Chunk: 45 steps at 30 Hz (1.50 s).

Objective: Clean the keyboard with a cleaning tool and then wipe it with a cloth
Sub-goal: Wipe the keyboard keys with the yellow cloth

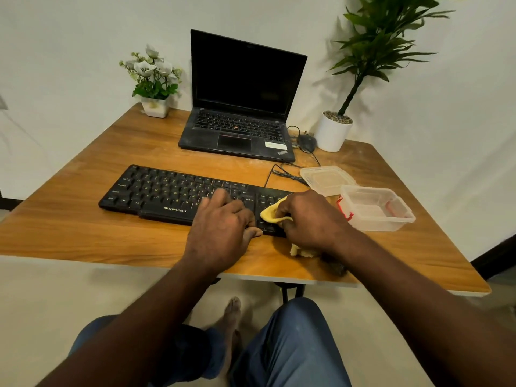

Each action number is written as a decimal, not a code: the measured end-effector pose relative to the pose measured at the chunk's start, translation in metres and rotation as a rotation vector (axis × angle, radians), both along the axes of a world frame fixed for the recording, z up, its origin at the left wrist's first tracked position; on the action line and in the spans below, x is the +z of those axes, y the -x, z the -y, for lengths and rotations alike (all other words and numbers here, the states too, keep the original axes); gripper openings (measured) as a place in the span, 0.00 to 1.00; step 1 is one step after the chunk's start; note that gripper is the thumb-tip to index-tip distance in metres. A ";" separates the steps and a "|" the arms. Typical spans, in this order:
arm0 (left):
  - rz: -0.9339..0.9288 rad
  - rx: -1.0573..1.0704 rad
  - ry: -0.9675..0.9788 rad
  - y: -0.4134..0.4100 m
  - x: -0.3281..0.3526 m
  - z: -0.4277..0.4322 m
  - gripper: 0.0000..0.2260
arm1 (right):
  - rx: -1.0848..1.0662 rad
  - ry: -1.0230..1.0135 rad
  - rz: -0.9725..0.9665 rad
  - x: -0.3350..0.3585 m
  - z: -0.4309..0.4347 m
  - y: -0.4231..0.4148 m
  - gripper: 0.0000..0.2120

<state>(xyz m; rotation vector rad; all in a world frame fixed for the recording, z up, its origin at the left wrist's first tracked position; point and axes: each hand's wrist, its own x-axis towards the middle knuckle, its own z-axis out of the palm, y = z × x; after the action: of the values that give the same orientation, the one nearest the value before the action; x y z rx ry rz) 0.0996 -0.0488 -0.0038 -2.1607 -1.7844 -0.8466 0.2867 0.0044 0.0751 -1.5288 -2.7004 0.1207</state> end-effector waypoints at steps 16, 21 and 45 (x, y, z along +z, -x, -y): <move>0.040 0.001 0.016 0.002 0.000 0.002 0.13 | -0.243 -0.065 -0.119 -0.006 -0.005 0.022 0.12; 0.018 0.015 0.003 0.002 -0.001 0.003 0.14 | -0.379 -0.036 -0.418 0.016 -0.028 -0.015 0.10; 0.015 0.024 -0.028 0.001 -0.004 0.000 0.16 | -0.276 -0.072 0.051 -0.004 -0.012 0.023 0.10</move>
<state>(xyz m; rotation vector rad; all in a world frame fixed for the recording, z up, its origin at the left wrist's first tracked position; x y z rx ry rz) 0.0985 -0.0488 -0.0075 -2.1166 -1.7909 -0.8796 0.2634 0.0164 0.0711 -1.8844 -2.4661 -0.0238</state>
